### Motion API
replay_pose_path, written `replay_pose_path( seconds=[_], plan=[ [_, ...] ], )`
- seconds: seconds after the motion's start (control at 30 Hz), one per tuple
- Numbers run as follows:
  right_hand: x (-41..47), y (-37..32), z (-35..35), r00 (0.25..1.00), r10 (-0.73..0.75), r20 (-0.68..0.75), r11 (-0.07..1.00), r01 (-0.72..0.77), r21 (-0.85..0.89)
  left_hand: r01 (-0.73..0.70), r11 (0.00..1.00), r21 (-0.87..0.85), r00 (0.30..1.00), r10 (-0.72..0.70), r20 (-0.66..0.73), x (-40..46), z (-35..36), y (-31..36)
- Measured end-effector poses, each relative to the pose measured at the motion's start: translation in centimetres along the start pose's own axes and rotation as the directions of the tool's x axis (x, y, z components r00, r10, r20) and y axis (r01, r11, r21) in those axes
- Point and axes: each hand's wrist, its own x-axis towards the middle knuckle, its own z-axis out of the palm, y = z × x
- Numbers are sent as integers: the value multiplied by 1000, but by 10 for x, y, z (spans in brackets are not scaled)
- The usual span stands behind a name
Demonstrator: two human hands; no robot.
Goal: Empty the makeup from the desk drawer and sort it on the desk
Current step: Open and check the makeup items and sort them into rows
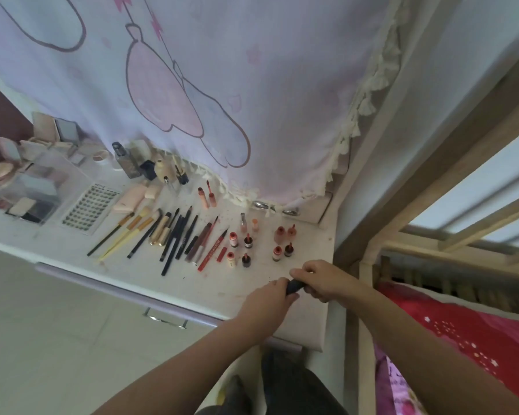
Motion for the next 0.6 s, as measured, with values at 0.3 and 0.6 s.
replay_pose_path(
  seconds=[0.3, 0.6],
  plan=[
    [-26, 21, -40, 977, -40, -208, 854, 141, 500, 138, 929, -343, 984, -167, -57, -38, -4, -58],
    [17, 42, 28, 923, -142, -357, 988, 155, 9, 79, 939, -335, 949, -174, -262, -2, 4, -32]
  ],
)
